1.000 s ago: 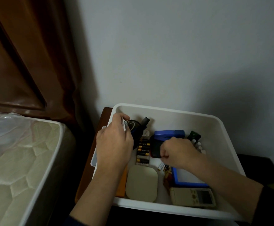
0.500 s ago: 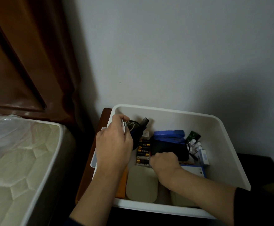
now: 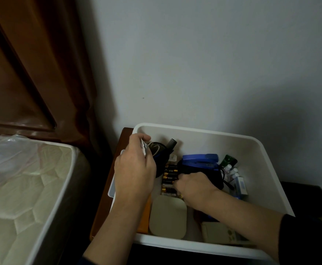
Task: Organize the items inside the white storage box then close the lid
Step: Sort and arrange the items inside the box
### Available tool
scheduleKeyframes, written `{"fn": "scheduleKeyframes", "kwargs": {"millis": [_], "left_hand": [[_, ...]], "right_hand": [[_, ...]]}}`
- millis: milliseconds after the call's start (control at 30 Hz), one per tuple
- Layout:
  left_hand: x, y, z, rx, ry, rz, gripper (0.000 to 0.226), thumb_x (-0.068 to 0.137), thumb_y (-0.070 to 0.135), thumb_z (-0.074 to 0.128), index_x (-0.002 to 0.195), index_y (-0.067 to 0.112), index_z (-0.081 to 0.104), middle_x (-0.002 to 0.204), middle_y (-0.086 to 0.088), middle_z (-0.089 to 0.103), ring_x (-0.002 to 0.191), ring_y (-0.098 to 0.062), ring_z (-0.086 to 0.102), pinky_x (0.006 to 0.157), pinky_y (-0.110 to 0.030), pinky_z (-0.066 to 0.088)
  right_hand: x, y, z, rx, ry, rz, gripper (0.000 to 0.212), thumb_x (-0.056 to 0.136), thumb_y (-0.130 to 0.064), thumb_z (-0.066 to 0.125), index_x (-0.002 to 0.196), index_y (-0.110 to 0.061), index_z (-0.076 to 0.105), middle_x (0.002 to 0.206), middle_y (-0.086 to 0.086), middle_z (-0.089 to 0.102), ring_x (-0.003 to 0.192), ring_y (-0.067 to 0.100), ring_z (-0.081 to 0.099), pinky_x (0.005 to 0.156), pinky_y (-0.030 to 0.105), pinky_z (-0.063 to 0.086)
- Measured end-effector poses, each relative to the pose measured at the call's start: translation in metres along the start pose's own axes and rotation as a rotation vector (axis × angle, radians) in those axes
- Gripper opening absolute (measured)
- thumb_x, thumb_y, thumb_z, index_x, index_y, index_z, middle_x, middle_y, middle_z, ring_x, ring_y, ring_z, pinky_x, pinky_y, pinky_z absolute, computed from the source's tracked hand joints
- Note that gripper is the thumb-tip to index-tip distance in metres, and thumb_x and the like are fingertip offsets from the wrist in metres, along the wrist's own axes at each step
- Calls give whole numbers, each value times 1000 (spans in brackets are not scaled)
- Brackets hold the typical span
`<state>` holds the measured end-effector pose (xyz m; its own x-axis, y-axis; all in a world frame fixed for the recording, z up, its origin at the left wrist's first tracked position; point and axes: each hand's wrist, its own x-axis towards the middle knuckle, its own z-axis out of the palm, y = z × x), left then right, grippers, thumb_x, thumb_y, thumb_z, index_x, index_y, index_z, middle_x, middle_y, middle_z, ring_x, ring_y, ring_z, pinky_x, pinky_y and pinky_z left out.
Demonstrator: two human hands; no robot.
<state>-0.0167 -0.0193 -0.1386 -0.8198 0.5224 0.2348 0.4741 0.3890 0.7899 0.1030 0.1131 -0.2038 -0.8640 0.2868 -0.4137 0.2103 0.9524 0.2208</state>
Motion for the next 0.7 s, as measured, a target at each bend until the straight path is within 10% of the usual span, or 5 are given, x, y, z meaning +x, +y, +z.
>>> {"fn": "scheduleKeyframes", "kwargs": {"millis": [300,700], "left_hand": [[4,-6,1,-278,186,-53,22,101,35,43,118,35,56,81,9,65,67,-9,63,56,-16,42],[7,-8,-1,-429,227,-131,21,99,30,46,113,34,60,87,14,68,73,-9,68,57,-15,50]], "right_hand": [[11,-9,-6,96,467,-205,28,92,-28,72,118,-22,64,107,0,64,73,22,70,50,34,48],[27,-14,3,66,440,-239,16,94,-22,70,110,-18,68,94,0,67,71,18,69,52,29,45]]}}
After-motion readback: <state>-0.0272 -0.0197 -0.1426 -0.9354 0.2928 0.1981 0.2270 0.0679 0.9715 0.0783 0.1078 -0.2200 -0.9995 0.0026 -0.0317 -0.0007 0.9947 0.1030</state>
